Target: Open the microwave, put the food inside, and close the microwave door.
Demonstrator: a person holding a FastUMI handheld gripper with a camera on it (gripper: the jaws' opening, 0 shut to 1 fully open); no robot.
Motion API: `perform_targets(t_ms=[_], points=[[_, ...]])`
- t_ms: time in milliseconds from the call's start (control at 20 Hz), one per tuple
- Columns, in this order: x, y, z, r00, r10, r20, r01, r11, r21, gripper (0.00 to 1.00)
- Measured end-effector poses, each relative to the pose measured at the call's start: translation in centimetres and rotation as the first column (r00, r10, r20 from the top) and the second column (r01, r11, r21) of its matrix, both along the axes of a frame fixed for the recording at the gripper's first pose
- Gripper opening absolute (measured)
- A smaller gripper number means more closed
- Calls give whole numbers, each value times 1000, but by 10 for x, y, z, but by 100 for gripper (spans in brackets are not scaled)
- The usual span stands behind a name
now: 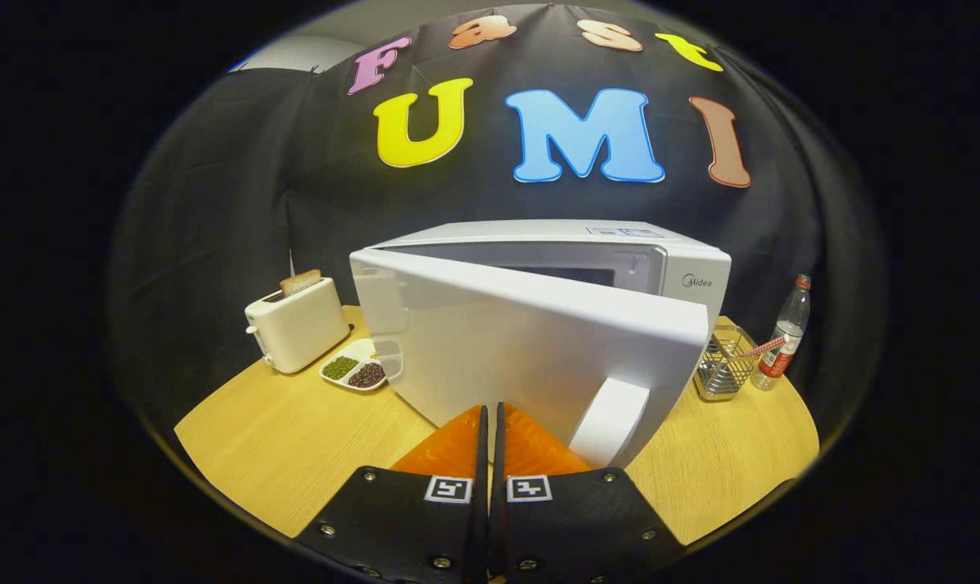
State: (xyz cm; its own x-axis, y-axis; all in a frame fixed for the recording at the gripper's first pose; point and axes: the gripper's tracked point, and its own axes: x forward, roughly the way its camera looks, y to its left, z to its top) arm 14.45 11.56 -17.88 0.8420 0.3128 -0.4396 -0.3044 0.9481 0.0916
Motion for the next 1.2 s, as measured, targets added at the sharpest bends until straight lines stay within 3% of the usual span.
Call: perform_targets(t_ms=[750, 1200], points=[[88, -21, -10, 994, -108, 6, 108, 994, 4, 2], [110, -27, -13, 989, -144, 8, 144, 990, 2, 2]])
